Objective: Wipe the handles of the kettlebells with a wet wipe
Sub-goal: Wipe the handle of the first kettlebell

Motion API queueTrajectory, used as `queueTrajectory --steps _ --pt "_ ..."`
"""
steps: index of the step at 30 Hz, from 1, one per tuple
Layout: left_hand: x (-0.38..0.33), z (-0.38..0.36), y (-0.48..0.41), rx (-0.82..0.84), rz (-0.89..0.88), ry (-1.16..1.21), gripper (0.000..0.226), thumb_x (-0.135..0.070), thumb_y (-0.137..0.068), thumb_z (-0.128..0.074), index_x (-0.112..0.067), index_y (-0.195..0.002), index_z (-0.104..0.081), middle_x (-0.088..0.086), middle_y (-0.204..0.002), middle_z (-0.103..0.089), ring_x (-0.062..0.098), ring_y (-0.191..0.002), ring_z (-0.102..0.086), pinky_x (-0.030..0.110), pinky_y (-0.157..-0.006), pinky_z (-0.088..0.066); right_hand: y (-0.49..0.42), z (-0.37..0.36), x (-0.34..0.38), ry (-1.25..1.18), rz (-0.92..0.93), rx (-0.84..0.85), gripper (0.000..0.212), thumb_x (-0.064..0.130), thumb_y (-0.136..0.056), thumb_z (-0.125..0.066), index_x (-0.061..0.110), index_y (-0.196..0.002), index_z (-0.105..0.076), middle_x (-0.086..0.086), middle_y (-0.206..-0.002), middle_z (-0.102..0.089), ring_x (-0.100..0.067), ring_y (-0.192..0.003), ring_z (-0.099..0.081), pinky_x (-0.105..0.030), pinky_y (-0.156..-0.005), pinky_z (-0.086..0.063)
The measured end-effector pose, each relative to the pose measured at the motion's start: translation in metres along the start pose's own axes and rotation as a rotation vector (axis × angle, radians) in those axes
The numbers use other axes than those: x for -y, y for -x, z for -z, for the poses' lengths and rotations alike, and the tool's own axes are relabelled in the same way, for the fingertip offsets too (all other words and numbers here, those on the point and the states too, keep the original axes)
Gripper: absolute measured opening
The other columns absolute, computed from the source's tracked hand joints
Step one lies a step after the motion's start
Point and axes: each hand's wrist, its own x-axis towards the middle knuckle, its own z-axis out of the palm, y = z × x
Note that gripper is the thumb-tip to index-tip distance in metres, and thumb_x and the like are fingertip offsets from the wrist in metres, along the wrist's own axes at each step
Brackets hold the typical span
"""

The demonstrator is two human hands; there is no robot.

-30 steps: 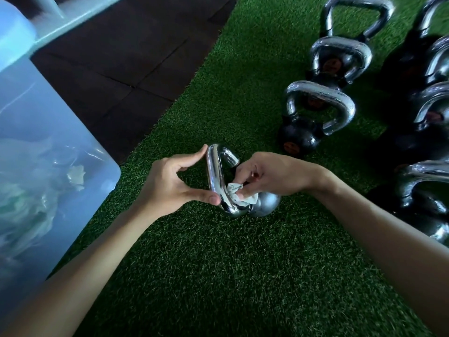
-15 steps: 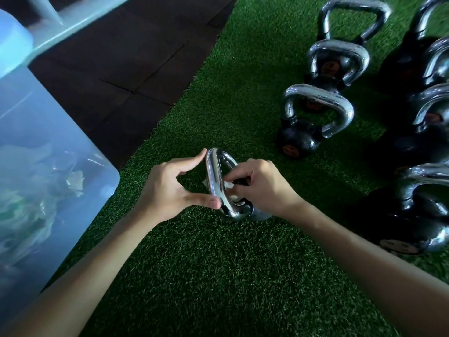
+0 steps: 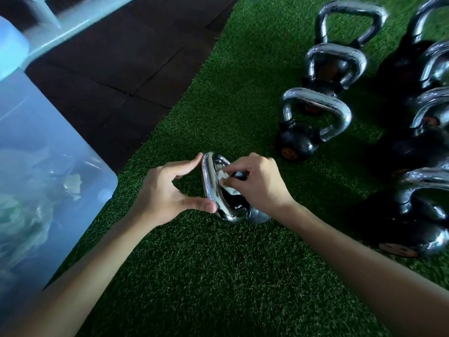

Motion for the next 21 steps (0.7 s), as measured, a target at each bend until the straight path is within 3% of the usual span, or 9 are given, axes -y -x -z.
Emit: queueTrajectory --steps 4,8,14,18,21 --pt "-0.003 -0.005 0.000 -0.009 0.018 0.021 0.122 -0.084 -0.049 -0.075 -0.017 -0.147 -0.051 0.000 -0.148 -0.053 0.001 -0.136 -0.050 0.030 -0.108 -0.049 -0.009 -0.004 -0.003 0.074 0.026 -0.122 0.011 0.029 -0.084 -0.080 0.026 -0.094 -0.081 0.010 -0.088 -0.076 -0.002 -0.078 -0.056 -0.024 -0.071 -0.042" --pt "-0.005 -0.004 -0.003 0.005 0.032 0.025 0.122 -0.086 -0.048 -0.074 -0.020 -0.148 -0.049 0.000 -0.149 -0.052 0.004 -0.137 -0.049 0.035 -0.111 -0.047 -0.008 -0.003 -0.007 0.216 0.021 -0.159 0.009 0.022 -0.084 -0.078 0.026 -0.091 -0.081 0.010 -0.083 -0.075 -0.015 -0.082 -0.057 -0.030 -0.070 -0.045" --pt "-0.005 0.000 -0.002 0.017 0.051 0.006 0.126 -0.090 -0.046 -0.070 -0.019 -0.148 -0.049 -0.002 -0.149 -0.050 -0.001 -0.137 -0.047 0.024 -0.111 -0.044 -0.011 0.005 -0.012 0.177 0.018 -0.170 0.009 0.023 -0.080 -0.082 0.022 -0.089 -0.081 0.008 -0.082 -0.076 -0.013 -0.081 -0.058 -0.027 -0.074 -0.045" --pt "-0.010 -0.001 -0.003 0.037 0.060 -0.007 0.125 -0.087 -0.046 -0.074 -0.023 -0.149 -0.047 -0.005 -0.151 -0.049 0.000 -0.137 -0.047 0.029 -0.110 -0.047 -0.017 0.002 -0.008 0.150 0.054 -0.173 0.012 0.026 -0.080 -0.082 0.020 -0.091 -0.081 0.007 -0.084 -0.076 -0.013 -0.081 -0.058 -0.024 -0.074 -0.044" --pt "-0.021 -0.002 -0.009 0.054 0.092 -0.012 0.124 -0.083 -0.046 -0.077 -0.028 -0.152 -0.042 -0.010 -0.153 -0.043 -0.003 -0.134 -0.045 0.016 -0.106 -0.043 -0.008 0.012 -0.013 0.206 0.015 -0.135 0.012 0.024 -0.080 -0.082 0.023 -0.092 -0.081 0.007 -0.087 -0.077 -0.012 -0.080 -0.058 -0.027 -0.075 -0.045"
